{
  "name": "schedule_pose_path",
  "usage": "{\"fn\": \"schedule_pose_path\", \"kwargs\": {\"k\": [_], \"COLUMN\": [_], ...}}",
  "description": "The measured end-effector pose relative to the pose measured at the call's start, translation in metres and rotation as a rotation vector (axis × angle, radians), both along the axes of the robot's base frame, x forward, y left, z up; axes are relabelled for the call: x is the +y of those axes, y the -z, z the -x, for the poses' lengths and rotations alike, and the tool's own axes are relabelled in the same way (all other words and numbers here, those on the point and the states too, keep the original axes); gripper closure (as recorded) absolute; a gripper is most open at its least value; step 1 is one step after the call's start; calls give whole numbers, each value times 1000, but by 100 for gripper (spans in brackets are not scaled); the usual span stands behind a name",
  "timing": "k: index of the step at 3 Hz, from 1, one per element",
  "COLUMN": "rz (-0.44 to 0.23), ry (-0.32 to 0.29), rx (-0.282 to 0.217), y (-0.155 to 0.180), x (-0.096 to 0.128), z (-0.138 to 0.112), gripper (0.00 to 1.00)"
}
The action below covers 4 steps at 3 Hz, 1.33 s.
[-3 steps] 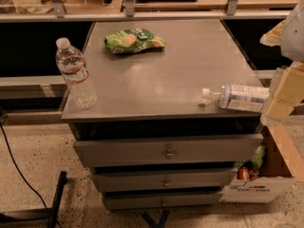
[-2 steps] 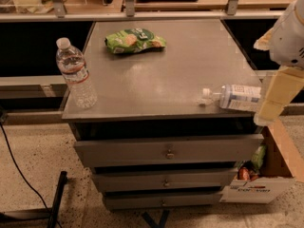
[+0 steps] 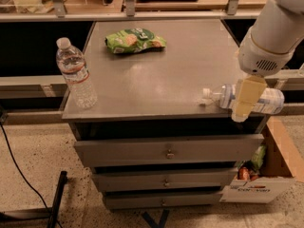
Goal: Move blue plastic bottle near green rice chip bag
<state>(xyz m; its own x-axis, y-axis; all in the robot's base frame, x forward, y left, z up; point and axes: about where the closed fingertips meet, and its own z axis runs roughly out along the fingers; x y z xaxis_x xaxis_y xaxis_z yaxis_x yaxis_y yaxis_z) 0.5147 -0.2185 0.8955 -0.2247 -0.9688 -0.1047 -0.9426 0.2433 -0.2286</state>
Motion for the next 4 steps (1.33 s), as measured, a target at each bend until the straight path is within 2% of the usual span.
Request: {"fn": "schedule_pose_path", "kwargs": {"k": [1, 2, 4], "rz": [-1, -23, -45], "ry": [2, 11, 23], "rx": [27, 76, 137], "y": [28, 54, 82], "x": [-4, -13, -24], "z": [-27, -42, -52], "gripper": [0, 16, 61]}}
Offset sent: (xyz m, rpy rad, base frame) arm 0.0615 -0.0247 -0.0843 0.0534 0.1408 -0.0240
